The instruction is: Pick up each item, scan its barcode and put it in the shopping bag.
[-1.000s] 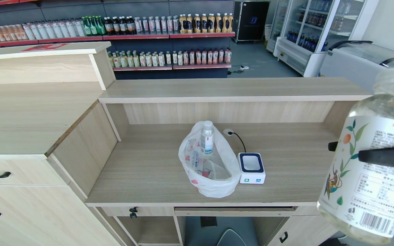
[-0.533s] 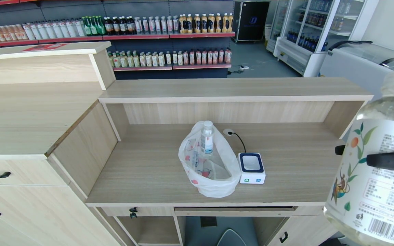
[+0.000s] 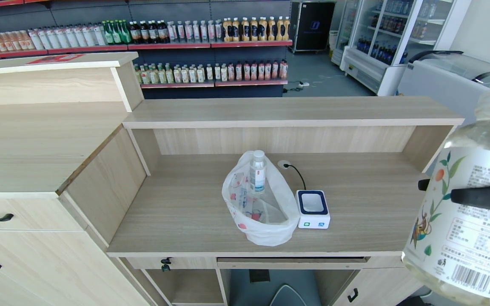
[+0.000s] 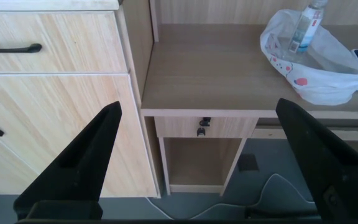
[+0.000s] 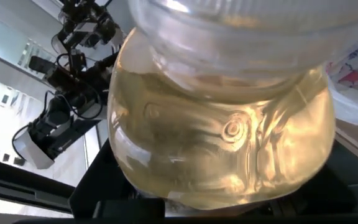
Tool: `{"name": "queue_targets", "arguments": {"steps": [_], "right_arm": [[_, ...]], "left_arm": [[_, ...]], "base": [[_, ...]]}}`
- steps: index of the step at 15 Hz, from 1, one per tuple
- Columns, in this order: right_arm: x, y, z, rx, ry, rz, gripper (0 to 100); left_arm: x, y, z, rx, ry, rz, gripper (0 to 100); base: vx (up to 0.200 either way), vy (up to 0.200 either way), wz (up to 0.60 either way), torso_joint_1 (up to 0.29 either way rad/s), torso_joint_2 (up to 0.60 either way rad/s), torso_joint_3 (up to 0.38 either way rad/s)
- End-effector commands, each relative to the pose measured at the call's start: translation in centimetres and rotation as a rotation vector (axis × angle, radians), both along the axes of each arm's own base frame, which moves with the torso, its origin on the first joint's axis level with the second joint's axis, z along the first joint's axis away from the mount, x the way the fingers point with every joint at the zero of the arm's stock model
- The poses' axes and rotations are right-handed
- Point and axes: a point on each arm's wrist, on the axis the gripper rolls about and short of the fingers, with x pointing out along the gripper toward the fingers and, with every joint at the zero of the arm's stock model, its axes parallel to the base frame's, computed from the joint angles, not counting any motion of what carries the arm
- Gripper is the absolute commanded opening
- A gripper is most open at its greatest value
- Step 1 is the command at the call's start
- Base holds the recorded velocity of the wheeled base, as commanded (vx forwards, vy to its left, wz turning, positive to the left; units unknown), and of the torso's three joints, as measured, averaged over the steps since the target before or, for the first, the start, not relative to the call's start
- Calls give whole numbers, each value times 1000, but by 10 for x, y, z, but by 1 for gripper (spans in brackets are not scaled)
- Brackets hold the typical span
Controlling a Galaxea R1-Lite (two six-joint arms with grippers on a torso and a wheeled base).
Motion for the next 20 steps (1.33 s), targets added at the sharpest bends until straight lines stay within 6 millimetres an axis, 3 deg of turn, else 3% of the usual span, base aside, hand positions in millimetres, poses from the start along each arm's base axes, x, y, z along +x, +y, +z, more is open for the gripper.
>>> {"name": "queue_targets", "arguments": {"steps": [1,3,5,7,8,11,13,16,20], "right_arm": [[9,-2,-3,-26,-23,-52,0],[45,-16,-17,-168,-196,-203,0],[81,-50,-35,-368,-399,-356,0],[91,-76,-44,-539,-509,-447,0],[95,-99,-51,-681,-608,-476,0],[98,-127,-70,-863,-725,-471,0],[105,-131,-75,-922,-790,-444,0],[131,-136,-92,-953,-886,-428,0],[170,-136,-129,-924,-961,-379,0]], "left_arm": [[0,0,0,0,1,1,100],[0,0,0,0,1,1,100],[0,0,0,0,1,1,100],[0,0,0,0,1,1,100],[0,0,0,0,1,1,100],[0,0,0,0,1,1,100],[0,0,0,0,1,1,100],[0,0,0,0,1,1,100],[0,0,0,0,1,1,100]], "base": [[0,0,0,0,0,0],[0,0,0,0,0,0],[0,0,0,0,0,0],[0,0,0,0,0,0],[0,0,0,0,0,0],[0,0,0,0,0,0],[0,0,0,0,0,0],[0,0,600,1,1,1],[0,0,300,1,2,4]]}}
